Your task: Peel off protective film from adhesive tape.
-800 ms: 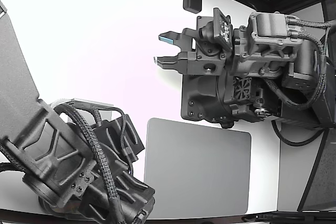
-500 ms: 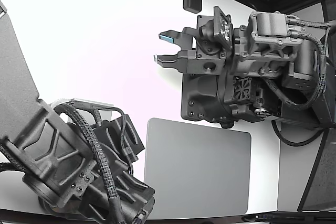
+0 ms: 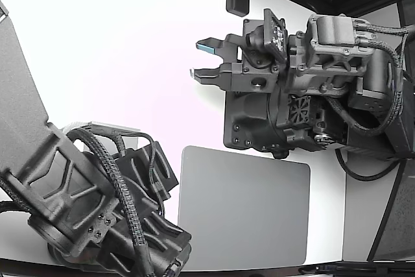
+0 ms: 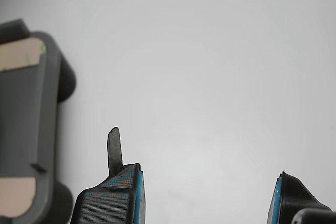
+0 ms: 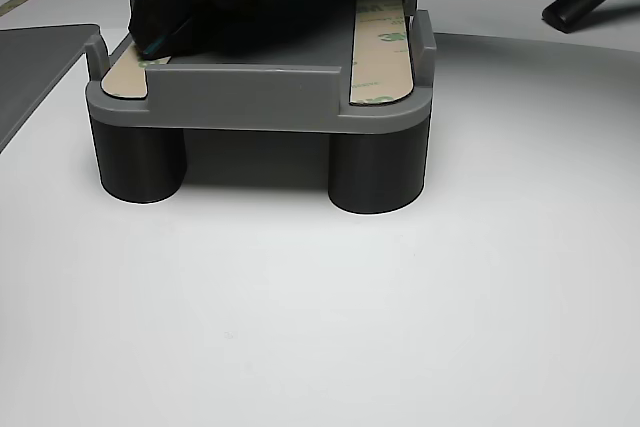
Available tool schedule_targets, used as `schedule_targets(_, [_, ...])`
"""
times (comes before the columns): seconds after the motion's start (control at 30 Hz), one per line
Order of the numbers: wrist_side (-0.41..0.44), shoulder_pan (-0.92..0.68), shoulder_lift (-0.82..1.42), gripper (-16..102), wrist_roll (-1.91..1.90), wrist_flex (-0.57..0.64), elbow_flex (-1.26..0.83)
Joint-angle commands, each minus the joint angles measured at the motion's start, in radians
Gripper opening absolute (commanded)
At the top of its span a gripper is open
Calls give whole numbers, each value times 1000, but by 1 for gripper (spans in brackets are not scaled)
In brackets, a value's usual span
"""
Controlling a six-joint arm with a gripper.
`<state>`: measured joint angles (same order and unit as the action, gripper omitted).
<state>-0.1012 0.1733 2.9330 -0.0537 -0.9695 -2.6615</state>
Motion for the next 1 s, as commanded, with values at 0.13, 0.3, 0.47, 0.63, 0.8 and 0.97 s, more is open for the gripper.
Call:
schedule_targets(0.13, [-17,15,20,100,9,9,34])
schedule_targets(0.3, [-5,2,-172,99,31,17,210])
schedule_targets(0.47, [21,-25,-296,61,295,-46,331])
schedule_targets(0.63, [127,-84,-328,50,523,-140,383])
schedule_targets(0.8, [144,-118,-238,-11,696,-124,344])
schedule_targets(0.97, [212,-209,-127,-12,788,-169,287])
